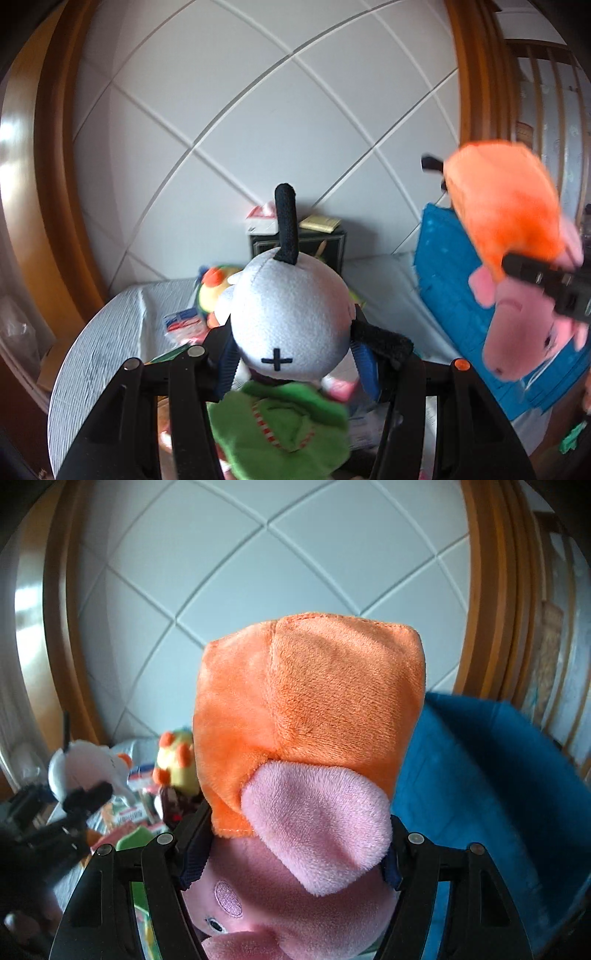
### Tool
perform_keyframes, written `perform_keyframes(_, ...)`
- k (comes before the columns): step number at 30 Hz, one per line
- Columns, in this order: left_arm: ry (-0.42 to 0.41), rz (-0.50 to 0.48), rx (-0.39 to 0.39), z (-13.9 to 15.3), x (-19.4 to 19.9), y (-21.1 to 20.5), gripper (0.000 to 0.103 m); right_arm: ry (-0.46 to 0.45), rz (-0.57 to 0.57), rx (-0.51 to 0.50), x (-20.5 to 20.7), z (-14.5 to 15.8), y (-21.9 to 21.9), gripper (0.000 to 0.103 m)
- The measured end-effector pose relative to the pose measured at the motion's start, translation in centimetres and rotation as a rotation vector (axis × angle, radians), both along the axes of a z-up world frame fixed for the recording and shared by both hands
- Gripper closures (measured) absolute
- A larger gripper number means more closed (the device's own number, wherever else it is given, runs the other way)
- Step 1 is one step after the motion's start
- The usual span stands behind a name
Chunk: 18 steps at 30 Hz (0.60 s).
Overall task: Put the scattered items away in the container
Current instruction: 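Lift both held plushes and carry them over the blue crate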
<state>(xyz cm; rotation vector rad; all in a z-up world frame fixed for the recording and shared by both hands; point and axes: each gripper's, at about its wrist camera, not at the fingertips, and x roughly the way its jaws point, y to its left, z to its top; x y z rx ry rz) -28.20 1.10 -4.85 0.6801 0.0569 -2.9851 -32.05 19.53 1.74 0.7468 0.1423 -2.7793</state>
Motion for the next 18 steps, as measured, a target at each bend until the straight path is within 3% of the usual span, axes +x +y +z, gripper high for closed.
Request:
perform_keyframes(6,0.065,-0.053,-0.027,2.8,-1.5,8.5,0.05,0.088,-0.05,-0.004,-0.7,5.0,9.5,0.031)
perform_keyframes(12,0.146,-0.105,-0.031,6.5,-5.0,22.0,0.05,0.145,-0.071,0.062,-5.0,8.0,21.7,0.031)
perform_keyframes(15,0.116,-0.151,-0.023,8.2,-7.8,29.2,0.05,0.149,-0.075,0.099,-7.8,8.6,27.7,0.031)
perform_keyframes(18,0.021,-0.163,-0.022,9.3,-11.1,35.8,0.05,0.105,-0.075,0.151,-11.3,8.5,32.8,0.031)
